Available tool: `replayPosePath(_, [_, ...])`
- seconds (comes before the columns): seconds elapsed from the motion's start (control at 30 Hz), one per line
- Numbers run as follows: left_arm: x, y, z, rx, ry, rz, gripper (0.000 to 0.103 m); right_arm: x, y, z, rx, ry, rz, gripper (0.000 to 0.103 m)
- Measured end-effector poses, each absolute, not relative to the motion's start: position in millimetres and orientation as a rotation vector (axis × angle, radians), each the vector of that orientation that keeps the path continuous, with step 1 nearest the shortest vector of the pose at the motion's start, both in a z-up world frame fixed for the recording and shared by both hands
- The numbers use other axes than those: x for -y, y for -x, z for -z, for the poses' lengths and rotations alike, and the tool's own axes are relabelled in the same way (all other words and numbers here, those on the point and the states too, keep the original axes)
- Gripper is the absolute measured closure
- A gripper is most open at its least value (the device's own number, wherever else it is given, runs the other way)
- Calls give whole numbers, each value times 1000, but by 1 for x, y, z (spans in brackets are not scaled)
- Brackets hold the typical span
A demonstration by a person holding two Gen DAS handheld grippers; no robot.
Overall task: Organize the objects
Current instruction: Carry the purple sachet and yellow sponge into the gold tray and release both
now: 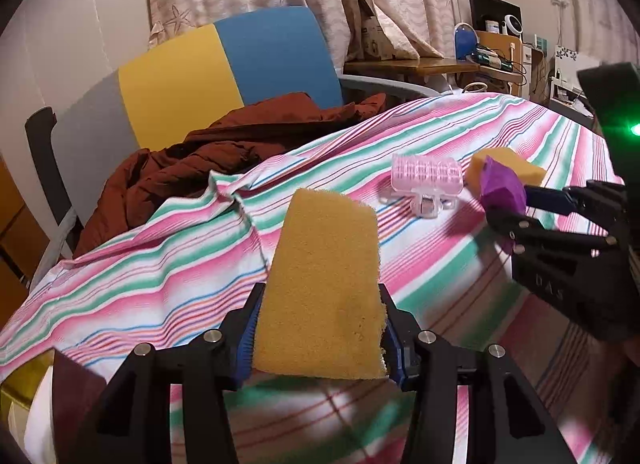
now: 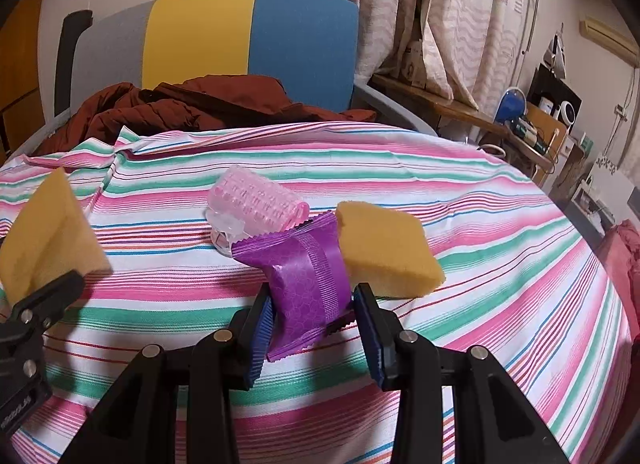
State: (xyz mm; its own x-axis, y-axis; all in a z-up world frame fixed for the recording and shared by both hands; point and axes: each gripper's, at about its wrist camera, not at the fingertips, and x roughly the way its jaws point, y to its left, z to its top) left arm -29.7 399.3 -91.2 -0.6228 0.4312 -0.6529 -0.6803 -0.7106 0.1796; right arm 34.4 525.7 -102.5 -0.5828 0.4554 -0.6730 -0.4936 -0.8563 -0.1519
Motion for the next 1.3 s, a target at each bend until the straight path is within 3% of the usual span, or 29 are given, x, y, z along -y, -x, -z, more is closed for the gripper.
replayPosePath(0.57, [-361, 6, 97, -554, 789, -2328, 51, -497, -38, 92, 71, 945, -2408, 63])
replayPosePath(0.87, [-355, -22, 91, -603, 679, -2310, 51, -478, -53, 89, 79, 940, -2427, 63])
replayPosePath(1.3, [-330, -59, 81, -527, 663, -2256, 51, -448, -76, 83, 3, 956, -2488, 63])
